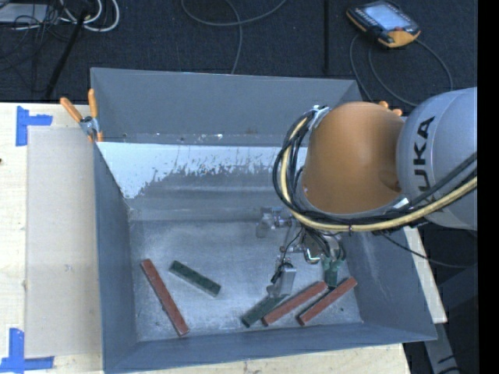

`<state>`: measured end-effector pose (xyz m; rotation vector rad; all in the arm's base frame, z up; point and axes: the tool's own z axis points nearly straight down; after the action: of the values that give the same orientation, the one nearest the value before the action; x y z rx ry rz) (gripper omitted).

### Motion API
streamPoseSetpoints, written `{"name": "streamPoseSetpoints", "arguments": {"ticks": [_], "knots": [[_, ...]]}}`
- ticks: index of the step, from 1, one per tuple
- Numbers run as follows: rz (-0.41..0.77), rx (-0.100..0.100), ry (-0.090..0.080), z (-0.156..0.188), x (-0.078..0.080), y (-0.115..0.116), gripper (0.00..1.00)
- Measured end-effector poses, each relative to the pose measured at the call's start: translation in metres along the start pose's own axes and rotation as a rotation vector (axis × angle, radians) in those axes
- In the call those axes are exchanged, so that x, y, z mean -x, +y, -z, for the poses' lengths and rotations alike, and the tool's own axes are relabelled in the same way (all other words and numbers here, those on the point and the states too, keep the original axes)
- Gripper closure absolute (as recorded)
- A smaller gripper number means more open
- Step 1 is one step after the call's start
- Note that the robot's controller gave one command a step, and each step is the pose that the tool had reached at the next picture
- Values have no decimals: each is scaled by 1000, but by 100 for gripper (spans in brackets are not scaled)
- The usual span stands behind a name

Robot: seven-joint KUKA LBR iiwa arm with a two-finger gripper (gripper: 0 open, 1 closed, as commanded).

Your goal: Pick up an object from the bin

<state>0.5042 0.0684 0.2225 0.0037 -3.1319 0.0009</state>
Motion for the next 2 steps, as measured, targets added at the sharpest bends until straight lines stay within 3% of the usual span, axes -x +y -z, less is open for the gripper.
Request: {"name": "streamPoseSetpoints", "arguments": {"ticks": [1, 2], "knots": [[-1, 0, -4, 2, 1, 0, 0], [61, 0, -3, 45, -9, -9, 0]]}}
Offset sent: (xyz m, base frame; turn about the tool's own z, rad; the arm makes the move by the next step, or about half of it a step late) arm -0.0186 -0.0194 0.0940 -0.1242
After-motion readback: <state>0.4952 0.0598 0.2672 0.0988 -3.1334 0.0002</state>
